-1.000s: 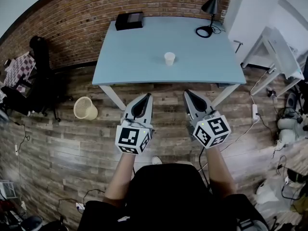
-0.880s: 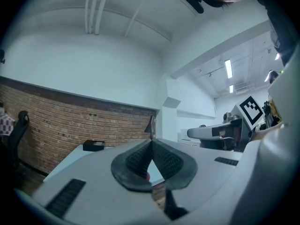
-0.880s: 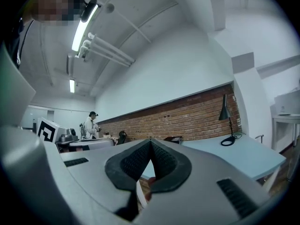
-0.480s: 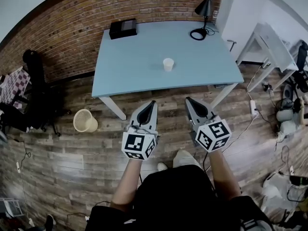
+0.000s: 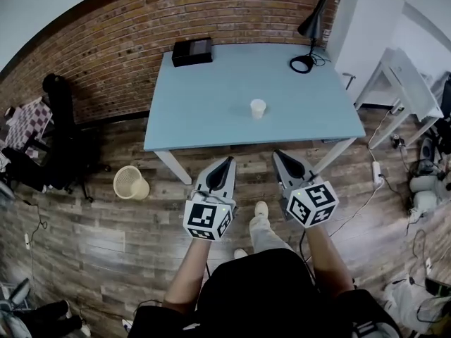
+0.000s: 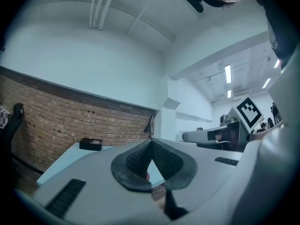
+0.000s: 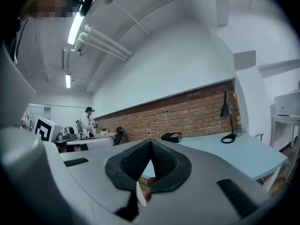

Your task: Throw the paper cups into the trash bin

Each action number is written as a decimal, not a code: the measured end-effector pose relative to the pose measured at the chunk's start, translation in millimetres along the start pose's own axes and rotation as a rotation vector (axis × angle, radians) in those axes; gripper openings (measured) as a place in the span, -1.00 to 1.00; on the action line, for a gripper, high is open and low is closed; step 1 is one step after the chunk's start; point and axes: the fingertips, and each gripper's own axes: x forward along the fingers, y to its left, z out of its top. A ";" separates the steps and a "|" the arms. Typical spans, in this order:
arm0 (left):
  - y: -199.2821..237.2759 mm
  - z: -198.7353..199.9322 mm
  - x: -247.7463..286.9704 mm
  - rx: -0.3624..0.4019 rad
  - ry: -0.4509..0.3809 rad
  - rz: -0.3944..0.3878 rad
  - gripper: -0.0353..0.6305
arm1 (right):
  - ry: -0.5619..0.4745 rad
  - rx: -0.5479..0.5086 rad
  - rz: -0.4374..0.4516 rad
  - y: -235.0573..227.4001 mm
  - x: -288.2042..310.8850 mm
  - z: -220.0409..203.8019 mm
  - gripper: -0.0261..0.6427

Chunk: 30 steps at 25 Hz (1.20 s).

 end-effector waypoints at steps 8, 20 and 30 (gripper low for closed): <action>16.6 -3.9 30.8 0.020 0.017 0.008 -0.89 | -0.022 0.013 0.021 -22.3 33.6 6.5 -0.91; 35.6 -9.2 111.2 0.022 0.050 -0.003 -0.89 | -0.024 0.029 0.024 -83.9 91.3 17.3 -0.91; 51.8 -5.3 183.0 0.022 0.063 0.003 -0.89 | -0.020 0.027 0.039 -143.7 137.7 35.4 -0.91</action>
